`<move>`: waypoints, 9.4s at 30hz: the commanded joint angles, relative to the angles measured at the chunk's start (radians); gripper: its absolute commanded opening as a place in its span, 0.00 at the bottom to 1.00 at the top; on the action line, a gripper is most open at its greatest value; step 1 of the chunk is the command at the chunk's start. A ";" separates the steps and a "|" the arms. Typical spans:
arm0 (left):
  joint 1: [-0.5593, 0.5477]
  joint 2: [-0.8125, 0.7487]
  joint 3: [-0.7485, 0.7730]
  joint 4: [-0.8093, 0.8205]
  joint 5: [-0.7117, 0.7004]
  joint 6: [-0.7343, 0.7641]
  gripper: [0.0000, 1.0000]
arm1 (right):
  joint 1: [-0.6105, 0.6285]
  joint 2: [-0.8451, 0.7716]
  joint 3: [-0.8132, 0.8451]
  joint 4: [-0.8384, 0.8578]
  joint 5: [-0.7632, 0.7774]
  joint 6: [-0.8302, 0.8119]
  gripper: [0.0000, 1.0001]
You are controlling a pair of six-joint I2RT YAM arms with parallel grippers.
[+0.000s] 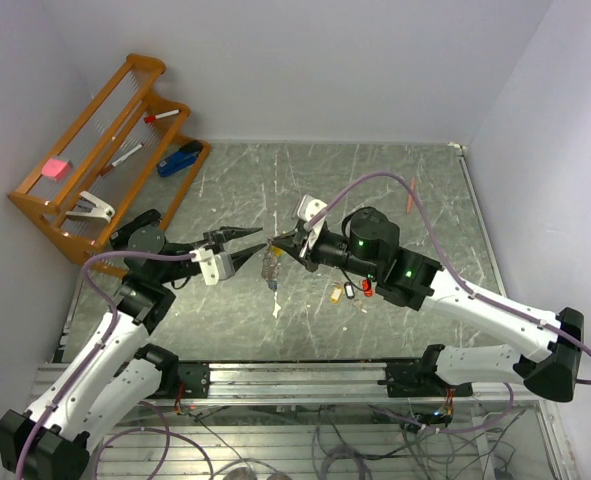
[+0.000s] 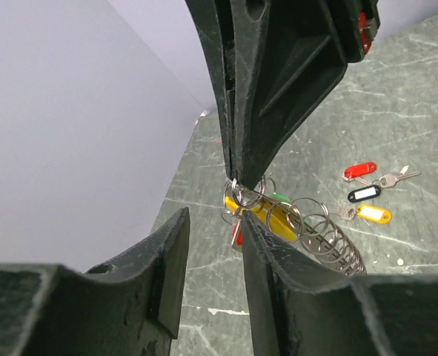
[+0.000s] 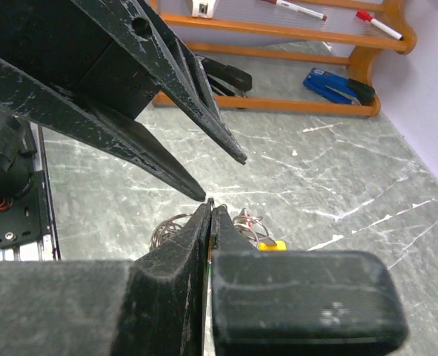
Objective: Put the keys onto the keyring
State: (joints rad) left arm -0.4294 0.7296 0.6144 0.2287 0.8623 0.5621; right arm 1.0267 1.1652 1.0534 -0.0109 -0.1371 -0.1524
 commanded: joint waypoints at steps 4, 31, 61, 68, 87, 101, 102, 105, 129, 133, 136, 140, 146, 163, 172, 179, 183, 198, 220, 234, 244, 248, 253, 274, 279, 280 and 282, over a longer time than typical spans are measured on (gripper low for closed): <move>-0.003 0.028 0.055 0.018 0.024 -0.035 0.35 | 0.000 -0.040 -0.008 0.075 0.015 -0.005 0.00; -0.002 0.095 0.161 -0.244 0.164 0.068 0.28 | 0.000 -0.033 0.003 0.104 0.013 -0.021 0.00; 0.004 0.117 0.233 -0.327 0.239 0.120 0.30 | 0.001 -0.048 -0.003 0.101 -0.023 -0.008 0.00; 0.004 0.122 0.246 -0.385 0.246 0.172 0.29 | 0.000 -0.042 -0.002 0.108 -0.022 -0.010 0.00; 0.004 0.148 0.262 -0.387 0.251 0.177 0.07 | 0.000 -0.056 -0.014 0.098 -0.053 -0.021 0.00; 0.004 0.162 0.272 -0.383 0.293 0.134 0.21 | 0.000 -0.063 -0.015 0.108 -0.043 -0.029 0.00; 0.004 0.162 0.273 -0.381 0.292 0.130 0.21 | 0.000 -0.063 -0.016 0.108 -0.042 -0.029 0.00; 0.004 0.162 0.271 -0.385 0.297 0.133 0.21 | 0.000 -0.064 -0.018 0.119 -0.043 -0.029 0.00; 0.004 0.194 0.341 -0.525 0.266 0.238 0.07 | 0.000 -0.070 -0.002 0.087 0.006 0.007 0.08; 0.004 0.198 0.353 -0.572 0.256 0.293 0.07 | 0.000 -0.068 0.008 0.067 0.033 0.022 0.17; 0.004 0.201 0.361 -0.606 0.254 0.318 0.07 | 0.000 -0.070 0.014 0.056 0.033 0.020 0.07; 0.004 0.201 0.362 -0.627 0.249 0.341 0.07 | 0.000 -0.083 0.013 0.061 0.055 0.031 0.25; 0.004 0.211 0.373 -0.651 0.242 0.364 0.07 | 0.000 -0.090 0.042 -0.012 0.057 0.001 0.33; 0.003 0.246 0.430 -0.837 0.173 0.542 0.07 | 0.000 0.069 0.253 -0.422 -0.096 -0.018 0.30; 0.001 0.266 0.455 -0.875 0.156 0.586 0.07 | 0.000 0.124 0.272 -0.438 -0.110 -0.016 0.28; -0.005 0.274 0.467 -0.891 0.147 0.606 0.07 | 0.000 0.165 0.295 -0.423 -0.097 -0.010 0.27; -0.008 0.280 0.474 -0.894 0.146 0.613 0.07 | 0.000 0.174 0.298 -0.425 -0.088 -0.009 0.25; -0.021 0.294 0.503 -0.904 0.134 0.606 0.07 | 0.000 0.215 0.325 -0.441 -0.093 -0.033 0.14; -0.032 0.280 0.491 -0.766 0.069 0.456 0.12 | 0.000 0.157 0.246 -0.332 -0.045 -0.008 0.00; -0.032 0.272 0.464 -0.735 0.062 0.401 0.22 | 0.000 0.110 0.214 -0.277 -0.036 -0.002 0.00; -0.032 0.276 0.459 -0.744 0.082 0.391 0.24 | 0.000 0.088 0.205 -0.262 -0.018 -0.008 0.00; -0.032 0.278 0.454 -0.745 0.084 0.366 0.24 | 0.000 0.065 0.186 -0.230 -0.008 -0.009 0.00; -0.030 0.273 0.450 -0.709 0.072 0.317 0.23 | 0.000 0.056 0.180 -0.223 0.001 -0.008 0.00; -0.031 0.239 0.420 -0.714 -0.007 0.403 0.22 | 0.000 0.062 0.175 -0.154 0.073 0.054 0.00; -0.031 0.227 0.398 -0.656 -0.067 0.410 0.16 | 0.000 0.072 0.182 -0.154 0.064 0.067 0.00; -0.030 0.229 0.399 -0.660 -0.070 0.416 0.15 | 0.000 0.070 0.180 -0.151 0.064 0.069 0.00; -0.031 0.236 0.401 -0.670 -0.068 0.421 0.15 | 0.000 0.069 0.181 -0.150 0.064 0.071 0.00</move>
State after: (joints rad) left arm -0.4557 0.9684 1.0187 -0.4751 0.8272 0.9611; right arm 1.0229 1.2377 1.2110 -0.2230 -0.0795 -0.1001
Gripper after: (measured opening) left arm 0.150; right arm 0.007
